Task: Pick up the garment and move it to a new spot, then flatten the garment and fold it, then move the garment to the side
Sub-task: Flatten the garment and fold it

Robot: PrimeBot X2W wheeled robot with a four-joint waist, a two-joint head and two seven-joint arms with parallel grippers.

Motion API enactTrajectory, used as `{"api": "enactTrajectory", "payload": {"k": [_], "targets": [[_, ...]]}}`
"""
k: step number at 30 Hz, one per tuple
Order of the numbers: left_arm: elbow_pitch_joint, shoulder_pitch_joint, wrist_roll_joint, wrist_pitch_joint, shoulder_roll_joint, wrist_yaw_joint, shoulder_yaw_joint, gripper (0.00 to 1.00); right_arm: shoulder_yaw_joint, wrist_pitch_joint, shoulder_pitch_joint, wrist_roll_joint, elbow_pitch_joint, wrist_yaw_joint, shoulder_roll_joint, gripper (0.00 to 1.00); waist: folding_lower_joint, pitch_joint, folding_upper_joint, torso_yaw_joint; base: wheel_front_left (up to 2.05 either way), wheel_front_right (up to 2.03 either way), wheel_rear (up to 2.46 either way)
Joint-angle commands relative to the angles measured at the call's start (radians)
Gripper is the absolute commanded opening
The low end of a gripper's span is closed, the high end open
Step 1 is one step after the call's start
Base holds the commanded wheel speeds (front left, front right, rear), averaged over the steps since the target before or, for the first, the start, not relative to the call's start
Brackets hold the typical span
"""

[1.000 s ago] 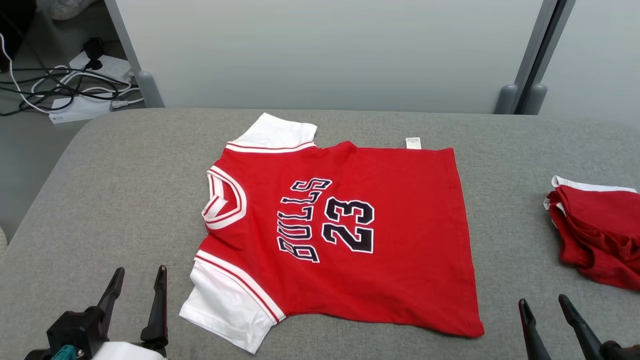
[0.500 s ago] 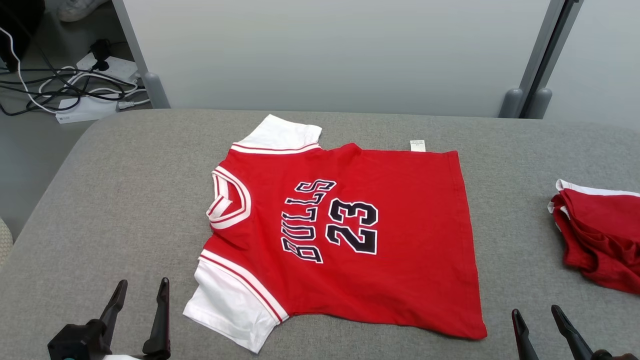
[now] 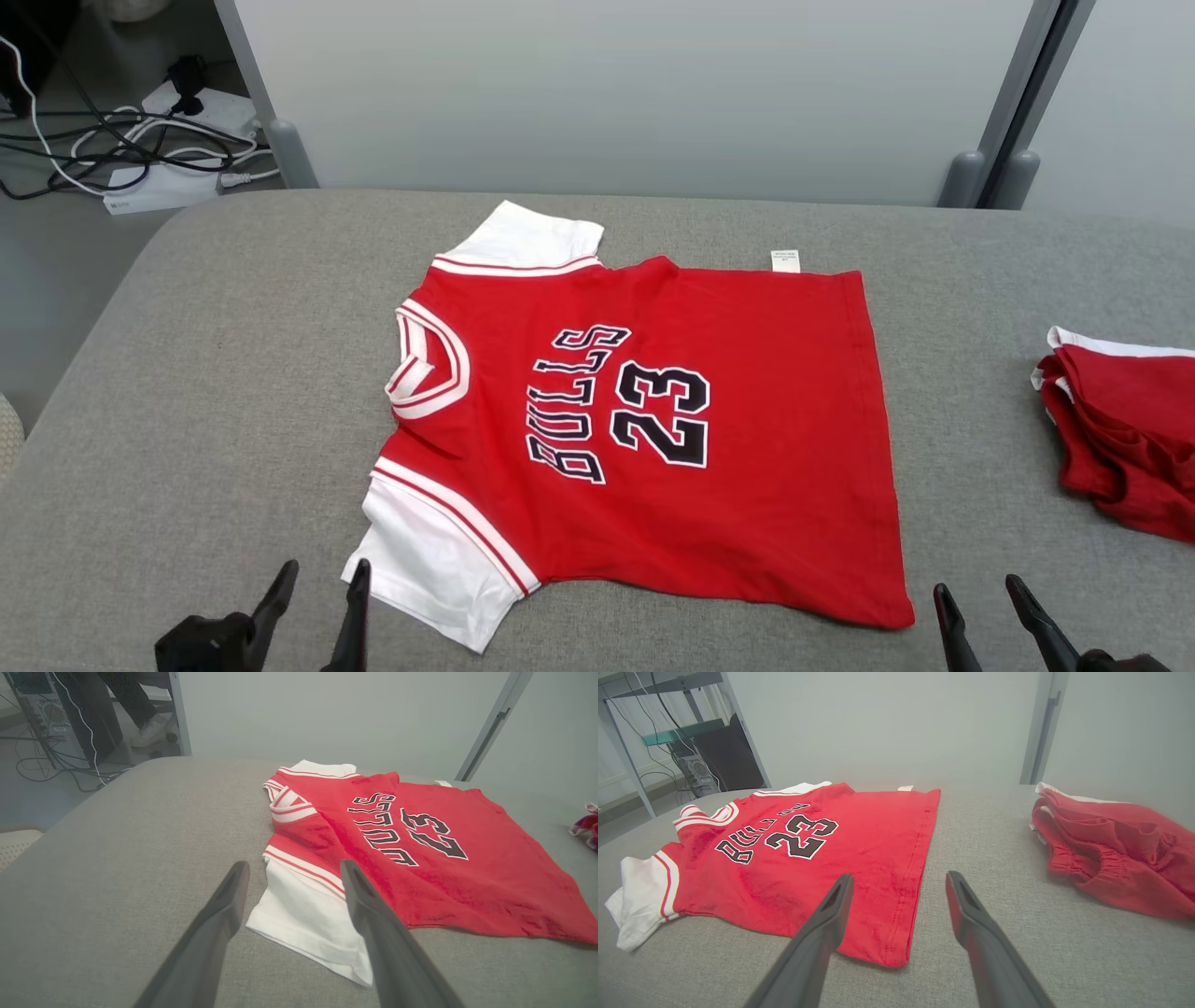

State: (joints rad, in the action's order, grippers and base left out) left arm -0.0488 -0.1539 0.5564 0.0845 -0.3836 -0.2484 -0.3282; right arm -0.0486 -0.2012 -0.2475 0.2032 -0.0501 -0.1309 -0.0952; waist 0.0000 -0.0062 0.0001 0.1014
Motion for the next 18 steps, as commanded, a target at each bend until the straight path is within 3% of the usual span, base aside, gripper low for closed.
{"api": "enactTrajectory", "payload": {"k": [1, 9, 18], "targets": [[0.011, 0.061, 0.017, 0.001, 0.004, 0.017, 0.021, 1.00, -0.039, 0.011, 0.061, 0.009, 0.002, 0.000, -0.024, 1.00, 0.0000, 0.024, -0.0001, -0.004, 0.00, 0.00, 0.00], [0.182, 0.117, 0.063, 0.025, 0.075, 0.090, -0.024, 1.00, -0.083, 0.017, 0.119, 0.029, -0.098, 0.000, -0.038, 1.00, 0.0000, 0.107, -0.0001, -0.007, 0.00, 0.00, 0.00], [0.425, 0.232, 0.120, 0.074, 0.125, 0.170, -0.011, 1.00, -0.112, -0.009, 0.202, 0.041, -0.189, 0.000, -0.043, 1.00, 0.0000, 0.191, -0.0001, -0.017, 0.00, 0.00, 0.00]]}}
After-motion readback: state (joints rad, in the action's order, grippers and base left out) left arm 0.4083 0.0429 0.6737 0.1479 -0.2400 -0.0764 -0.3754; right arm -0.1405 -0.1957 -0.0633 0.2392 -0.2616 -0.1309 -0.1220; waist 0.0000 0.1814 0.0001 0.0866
